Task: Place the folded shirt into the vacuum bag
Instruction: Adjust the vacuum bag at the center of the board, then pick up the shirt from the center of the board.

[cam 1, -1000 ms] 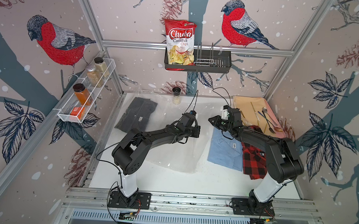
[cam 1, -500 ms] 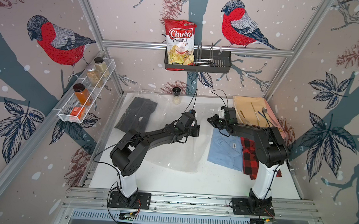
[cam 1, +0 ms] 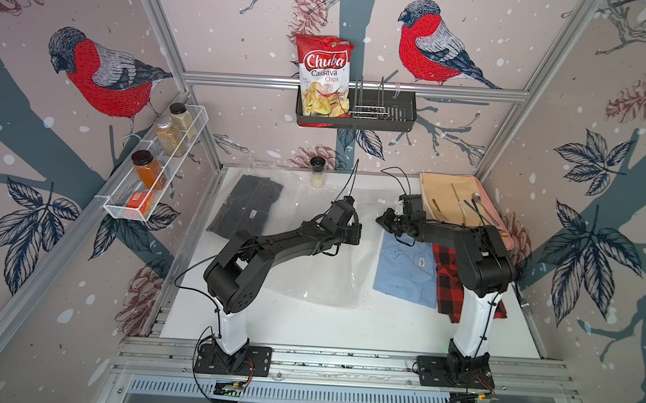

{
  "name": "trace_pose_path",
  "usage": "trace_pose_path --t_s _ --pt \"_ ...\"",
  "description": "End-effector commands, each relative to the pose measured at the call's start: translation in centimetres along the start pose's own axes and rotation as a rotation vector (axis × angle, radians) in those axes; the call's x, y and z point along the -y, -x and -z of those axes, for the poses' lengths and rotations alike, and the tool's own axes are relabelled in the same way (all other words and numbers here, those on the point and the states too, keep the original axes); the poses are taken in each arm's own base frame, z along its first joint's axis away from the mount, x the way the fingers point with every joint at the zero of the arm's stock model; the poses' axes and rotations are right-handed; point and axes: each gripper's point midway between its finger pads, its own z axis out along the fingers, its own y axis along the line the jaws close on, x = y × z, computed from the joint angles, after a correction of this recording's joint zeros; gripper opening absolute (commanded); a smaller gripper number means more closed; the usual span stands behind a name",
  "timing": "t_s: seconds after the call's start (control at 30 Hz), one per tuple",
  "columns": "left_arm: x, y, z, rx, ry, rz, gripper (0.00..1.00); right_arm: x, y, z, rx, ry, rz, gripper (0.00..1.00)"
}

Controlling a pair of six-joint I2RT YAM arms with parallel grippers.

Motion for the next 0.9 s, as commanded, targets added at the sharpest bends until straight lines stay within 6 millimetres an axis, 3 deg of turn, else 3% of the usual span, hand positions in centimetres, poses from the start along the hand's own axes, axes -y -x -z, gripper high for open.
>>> trace_pose_path --t_s 0.0,0.13,0.33,0.57,0.87 --pt "0.3 0.0 -0.9 -0.005 0.011 -0.032 0.0 -0.7 0.5 1.6 0.028 -0.024 0.056 0.15" --pt "0.2 -0.2 -1.8 -0.016 0.024 -0.041 0.0 -0.9 0.2 3.6 0.039 -0.06 0.094 0.21" --pt "0.0 -0.3 -2.9 -0.03 0.045 -0.054 0.0 1.6 0.0 5.8 0.07 -0.202 0.133 0.29" --pt "-0.2 -0.3 -3.5 -0.034 0.057 -0.063 0.0 4.0 -0.2 5.1 0.051 -0.373 0.19 0.42" --pt "-0.4 -0.4 -3.8 -0.043 0.065 -0.069 0.0 4.4 -0.5 3.2 0.025 -0.525 0.272 0.51"
